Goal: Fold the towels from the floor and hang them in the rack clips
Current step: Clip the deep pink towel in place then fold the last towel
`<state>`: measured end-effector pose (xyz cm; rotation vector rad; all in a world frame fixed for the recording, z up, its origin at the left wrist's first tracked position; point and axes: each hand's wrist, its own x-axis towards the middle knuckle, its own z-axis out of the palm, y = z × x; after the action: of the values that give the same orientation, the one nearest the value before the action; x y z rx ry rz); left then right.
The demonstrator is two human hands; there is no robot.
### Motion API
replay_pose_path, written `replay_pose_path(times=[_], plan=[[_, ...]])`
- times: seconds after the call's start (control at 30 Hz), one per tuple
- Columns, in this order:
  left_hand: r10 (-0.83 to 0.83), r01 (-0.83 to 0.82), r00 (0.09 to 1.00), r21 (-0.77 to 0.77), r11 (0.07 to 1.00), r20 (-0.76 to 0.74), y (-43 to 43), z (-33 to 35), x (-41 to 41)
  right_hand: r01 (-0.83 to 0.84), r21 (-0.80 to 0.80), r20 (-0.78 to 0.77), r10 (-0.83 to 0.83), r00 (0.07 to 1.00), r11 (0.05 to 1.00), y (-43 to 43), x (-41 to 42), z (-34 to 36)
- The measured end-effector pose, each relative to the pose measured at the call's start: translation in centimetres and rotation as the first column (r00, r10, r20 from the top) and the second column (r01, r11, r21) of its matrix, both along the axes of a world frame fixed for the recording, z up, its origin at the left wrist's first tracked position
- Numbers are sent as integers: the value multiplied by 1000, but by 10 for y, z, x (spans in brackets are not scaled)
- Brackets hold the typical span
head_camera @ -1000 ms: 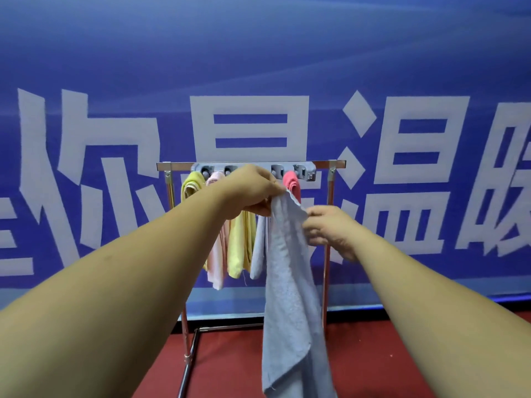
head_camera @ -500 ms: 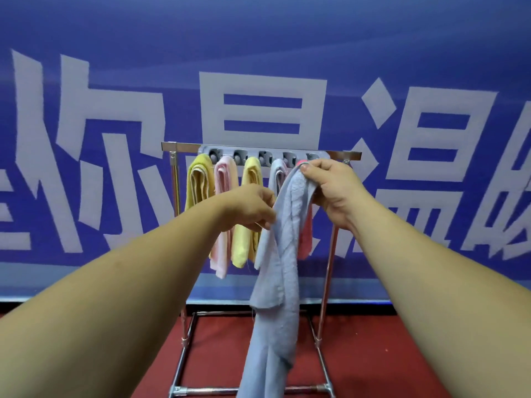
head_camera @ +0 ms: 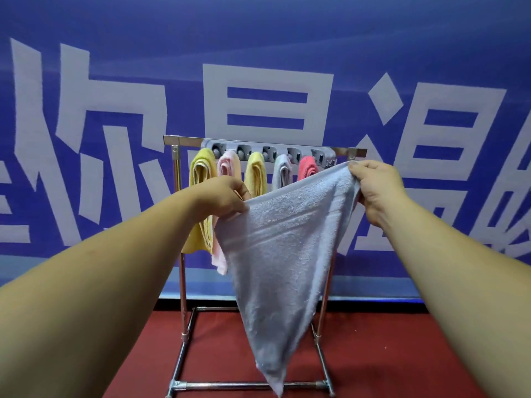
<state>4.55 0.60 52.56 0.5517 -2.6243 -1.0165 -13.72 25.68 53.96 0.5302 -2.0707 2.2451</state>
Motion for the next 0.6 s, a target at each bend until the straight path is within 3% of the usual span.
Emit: replay_pose_path(times=[0.23, 0.43, 0.6], plan=[[5, -4, 1000, 55, 998, -14, -3, -1, 3, 26, 23, 40, -26, 999, 999, 2, -3, -13], [-72, 55, 990, 132, 990, 120, -11, -15, 5, 60, 0, 87, -60, 994, 998, 5, -4, -13], [-29, 17, 983, 68, 998, 181, -11, -11, 9, 75, -6, 89, -74, 993, 997, 6, 0, -7]])
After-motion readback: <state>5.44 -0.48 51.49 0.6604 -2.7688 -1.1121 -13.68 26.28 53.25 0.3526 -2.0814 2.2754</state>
